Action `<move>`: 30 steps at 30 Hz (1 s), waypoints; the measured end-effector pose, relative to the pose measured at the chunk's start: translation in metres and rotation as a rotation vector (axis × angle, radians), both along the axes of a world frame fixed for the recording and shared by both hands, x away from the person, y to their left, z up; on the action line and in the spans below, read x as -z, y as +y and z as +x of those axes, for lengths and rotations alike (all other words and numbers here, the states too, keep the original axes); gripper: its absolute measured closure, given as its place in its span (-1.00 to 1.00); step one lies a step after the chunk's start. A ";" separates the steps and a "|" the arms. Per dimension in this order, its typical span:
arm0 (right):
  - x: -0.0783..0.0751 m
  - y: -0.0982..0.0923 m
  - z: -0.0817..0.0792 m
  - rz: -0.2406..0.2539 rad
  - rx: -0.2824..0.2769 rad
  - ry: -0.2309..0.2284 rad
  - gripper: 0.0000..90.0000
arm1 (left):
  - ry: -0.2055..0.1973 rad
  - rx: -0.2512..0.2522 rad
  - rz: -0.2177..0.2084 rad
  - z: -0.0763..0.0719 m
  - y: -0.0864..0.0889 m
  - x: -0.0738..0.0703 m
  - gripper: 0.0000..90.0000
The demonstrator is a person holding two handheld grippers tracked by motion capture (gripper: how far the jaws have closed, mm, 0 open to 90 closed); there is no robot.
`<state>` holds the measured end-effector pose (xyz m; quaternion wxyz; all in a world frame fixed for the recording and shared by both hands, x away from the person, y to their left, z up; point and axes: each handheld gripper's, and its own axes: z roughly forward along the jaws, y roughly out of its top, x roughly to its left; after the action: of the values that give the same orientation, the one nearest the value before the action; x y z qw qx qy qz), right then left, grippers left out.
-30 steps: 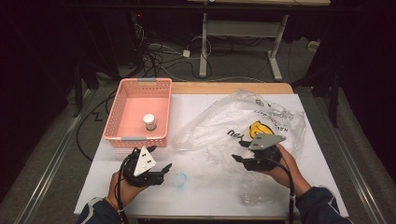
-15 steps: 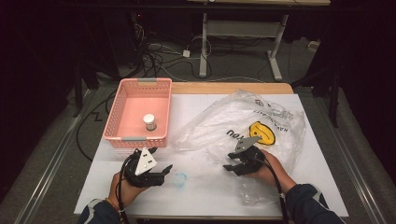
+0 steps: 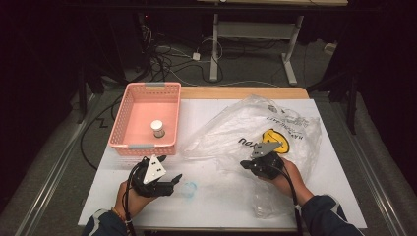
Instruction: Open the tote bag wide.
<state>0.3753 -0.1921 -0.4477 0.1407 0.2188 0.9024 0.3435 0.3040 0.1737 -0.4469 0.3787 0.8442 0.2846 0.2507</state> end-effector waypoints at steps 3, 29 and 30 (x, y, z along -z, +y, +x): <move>-0.007 -0.001 -0.004 0.018 0.013 -0.040 1.00 | -0.002 -0.001 0.002 0.000 0.000 0.000 -0.54; -0.084 -0.003 -0.015 0.193 0.119 -0.358 1.00 | -0.048 -0.194 -0.001 0.104 0.034 -0.070 -0.55; -0.084 -0.003 -0.014 0.197 0.124 -0.361 1.00 | -0.027 -0.198 0.012 0.113 0.034 -0.069 -0.55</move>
<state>0.3616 -0.1951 -0.3632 0.2987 0.2216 0.8096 0.4542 0.4170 0.2072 -0.3778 0.3509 0.8108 0.3599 0.3000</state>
